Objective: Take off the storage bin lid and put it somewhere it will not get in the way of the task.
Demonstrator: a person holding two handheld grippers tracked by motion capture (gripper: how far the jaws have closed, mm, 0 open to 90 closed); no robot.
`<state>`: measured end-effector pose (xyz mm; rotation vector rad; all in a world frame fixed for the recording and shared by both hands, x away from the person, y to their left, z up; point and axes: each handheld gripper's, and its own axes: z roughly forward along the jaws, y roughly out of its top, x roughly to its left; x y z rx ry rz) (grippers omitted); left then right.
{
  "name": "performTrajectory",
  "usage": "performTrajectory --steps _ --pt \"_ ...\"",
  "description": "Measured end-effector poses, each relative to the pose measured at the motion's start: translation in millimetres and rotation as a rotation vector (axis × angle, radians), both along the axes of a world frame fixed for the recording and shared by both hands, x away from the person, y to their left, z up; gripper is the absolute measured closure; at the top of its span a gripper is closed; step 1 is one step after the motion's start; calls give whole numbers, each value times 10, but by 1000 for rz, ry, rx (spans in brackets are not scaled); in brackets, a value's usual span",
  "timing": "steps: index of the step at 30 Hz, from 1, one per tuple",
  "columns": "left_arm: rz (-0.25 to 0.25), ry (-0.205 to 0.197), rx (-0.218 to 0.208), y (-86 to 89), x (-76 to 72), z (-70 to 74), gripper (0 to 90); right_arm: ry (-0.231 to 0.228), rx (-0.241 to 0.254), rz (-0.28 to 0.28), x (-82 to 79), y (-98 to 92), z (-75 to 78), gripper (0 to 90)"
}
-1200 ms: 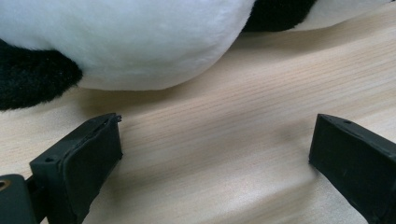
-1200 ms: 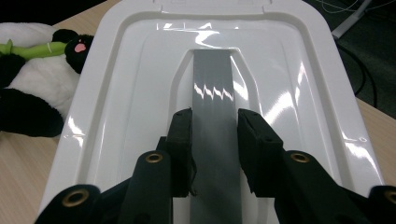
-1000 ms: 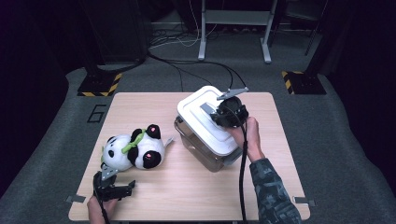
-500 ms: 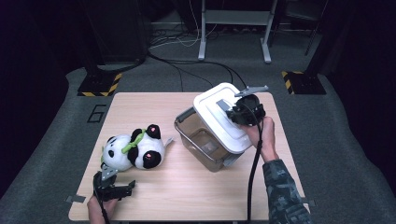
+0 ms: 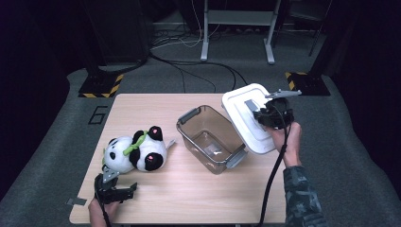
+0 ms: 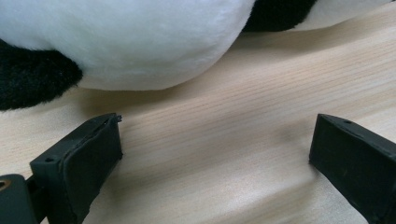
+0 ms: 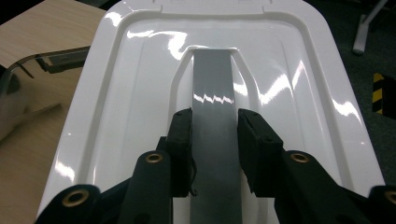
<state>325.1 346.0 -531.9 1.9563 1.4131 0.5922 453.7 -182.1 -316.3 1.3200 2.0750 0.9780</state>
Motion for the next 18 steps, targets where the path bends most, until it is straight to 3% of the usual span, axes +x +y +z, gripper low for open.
performTrajectory --steps 11,18 --pt "0 0 0 0 0 0 19 20 8 -125 -10 -392 -148 668" --pt "0 0 0 0 0 0 19 41 23 -168 -16 -545 -278 668"
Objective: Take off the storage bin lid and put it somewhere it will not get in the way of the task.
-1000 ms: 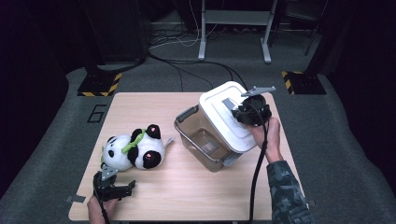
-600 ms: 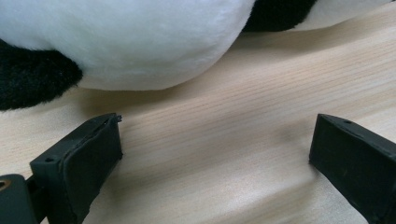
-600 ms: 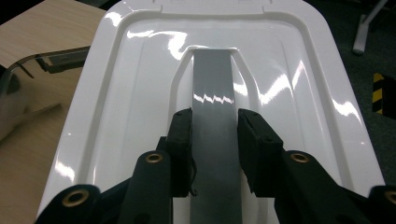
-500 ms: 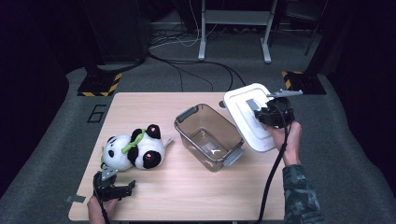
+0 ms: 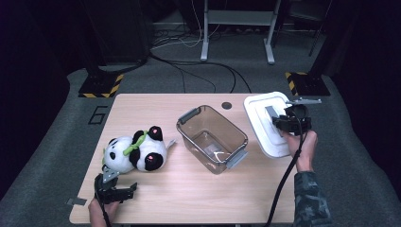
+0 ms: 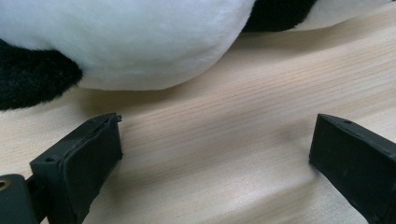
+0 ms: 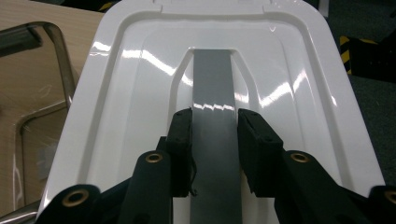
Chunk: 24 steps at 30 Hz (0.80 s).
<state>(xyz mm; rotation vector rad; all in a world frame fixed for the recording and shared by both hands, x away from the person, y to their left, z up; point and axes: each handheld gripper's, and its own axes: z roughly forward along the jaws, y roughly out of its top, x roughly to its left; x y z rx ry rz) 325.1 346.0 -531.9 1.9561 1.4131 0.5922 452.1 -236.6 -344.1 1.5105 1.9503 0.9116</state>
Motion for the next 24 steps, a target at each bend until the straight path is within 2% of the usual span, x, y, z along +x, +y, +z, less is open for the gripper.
performTrajectory --steps 6,11,17,18,19,24 --pt "0 0 1 1 0 0 19 24 6 -39 13 -73 -152 668" --pt "0 0 0 0 0 0 19 47 26 -70 40 -116 -347 668" --pt "0 1 0 1 0 0 19 61 28 -100 67 -99 -566 668" --pt "0 1 0 1 0 0 19 61 28 -100 67 -99 -566 668" --pt "-1 1 1 1 0 0 19 68 36 -104 80 -84 -646 668" --pt "0 2 -1 0 -1 1 19 81 45 -121 100 -43 -822 668"
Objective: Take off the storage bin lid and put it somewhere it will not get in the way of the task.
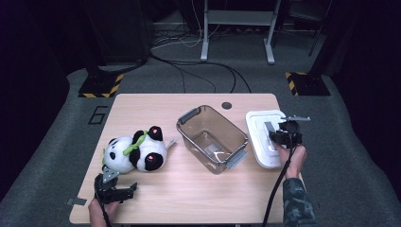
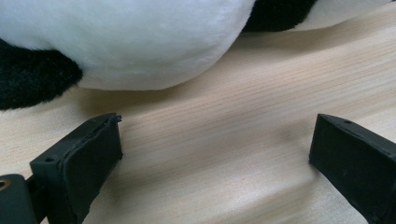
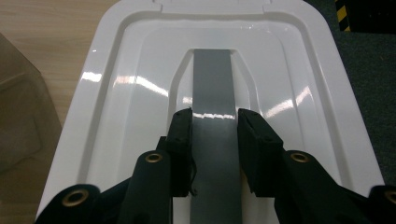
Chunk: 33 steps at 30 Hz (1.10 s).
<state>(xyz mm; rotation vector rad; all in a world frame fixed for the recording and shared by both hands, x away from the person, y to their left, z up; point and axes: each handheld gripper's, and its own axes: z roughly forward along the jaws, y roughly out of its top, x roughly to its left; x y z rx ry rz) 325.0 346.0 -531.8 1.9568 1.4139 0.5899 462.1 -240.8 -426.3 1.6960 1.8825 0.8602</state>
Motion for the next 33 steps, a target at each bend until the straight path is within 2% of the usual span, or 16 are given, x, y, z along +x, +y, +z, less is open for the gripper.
performTrajectory --steps 15,24,33 --pt "0 0 0 0 0 0 19 46 4 -54 101 118 -416 667" --pt "0 -2 1 1 1 0 19 52 -24 -57 210 200 -511 667" --pt "-4 -2 6 5 3 1 19 85 -31 -66 309 202 -632 667"
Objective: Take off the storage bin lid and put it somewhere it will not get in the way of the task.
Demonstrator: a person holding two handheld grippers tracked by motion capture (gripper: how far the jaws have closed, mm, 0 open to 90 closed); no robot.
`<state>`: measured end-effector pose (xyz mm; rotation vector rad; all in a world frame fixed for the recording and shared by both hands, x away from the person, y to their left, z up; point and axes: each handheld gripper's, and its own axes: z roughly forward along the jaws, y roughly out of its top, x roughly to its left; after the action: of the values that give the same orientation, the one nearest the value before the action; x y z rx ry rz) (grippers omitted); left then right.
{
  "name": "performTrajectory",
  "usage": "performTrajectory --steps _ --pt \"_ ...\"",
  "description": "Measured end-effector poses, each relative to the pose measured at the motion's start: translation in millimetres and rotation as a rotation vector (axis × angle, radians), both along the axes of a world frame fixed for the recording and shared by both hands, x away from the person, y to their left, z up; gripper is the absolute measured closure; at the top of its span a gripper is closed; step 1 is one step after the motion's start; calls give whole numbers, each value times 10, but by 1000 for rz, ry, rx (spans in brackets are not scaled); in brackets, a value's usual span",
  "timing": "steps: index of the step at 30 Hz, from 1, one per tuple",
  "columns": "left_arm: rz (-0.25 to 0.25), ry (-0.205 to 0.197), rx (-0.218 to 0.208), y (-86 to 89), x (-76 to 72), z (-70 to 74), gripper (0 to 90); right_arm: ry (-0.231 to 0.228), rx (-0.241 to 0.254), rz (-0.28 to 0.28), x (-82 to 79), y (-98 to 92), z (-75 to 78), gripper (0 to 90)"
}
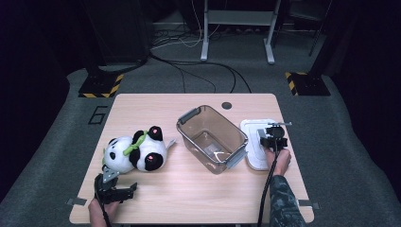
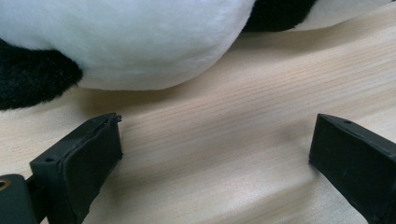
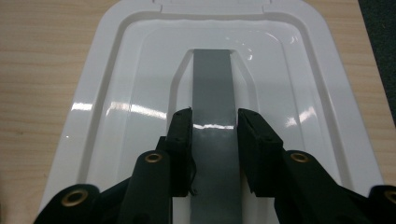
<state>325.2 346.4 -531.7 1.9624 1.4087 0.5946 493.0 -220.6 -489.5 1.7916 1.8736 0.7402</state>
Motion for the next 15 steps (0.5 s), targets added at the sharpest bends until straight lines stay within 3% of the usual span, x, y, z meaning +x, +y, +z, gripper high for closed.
performTrajectory --steps 11,13,14,15 --pt "0 0 -1 0 0 0 19 27 5 24 127 16 -59 658" --pt "0 0 -1 0 0 0 19 21 16 22 123 7 -42 496" --pt "0 0 -1 0 0 0 19 21 16 22 123 7 -42 496" --pt "0 0 -1 0 0 0 19 10 22 20 94 -4 -16 379"
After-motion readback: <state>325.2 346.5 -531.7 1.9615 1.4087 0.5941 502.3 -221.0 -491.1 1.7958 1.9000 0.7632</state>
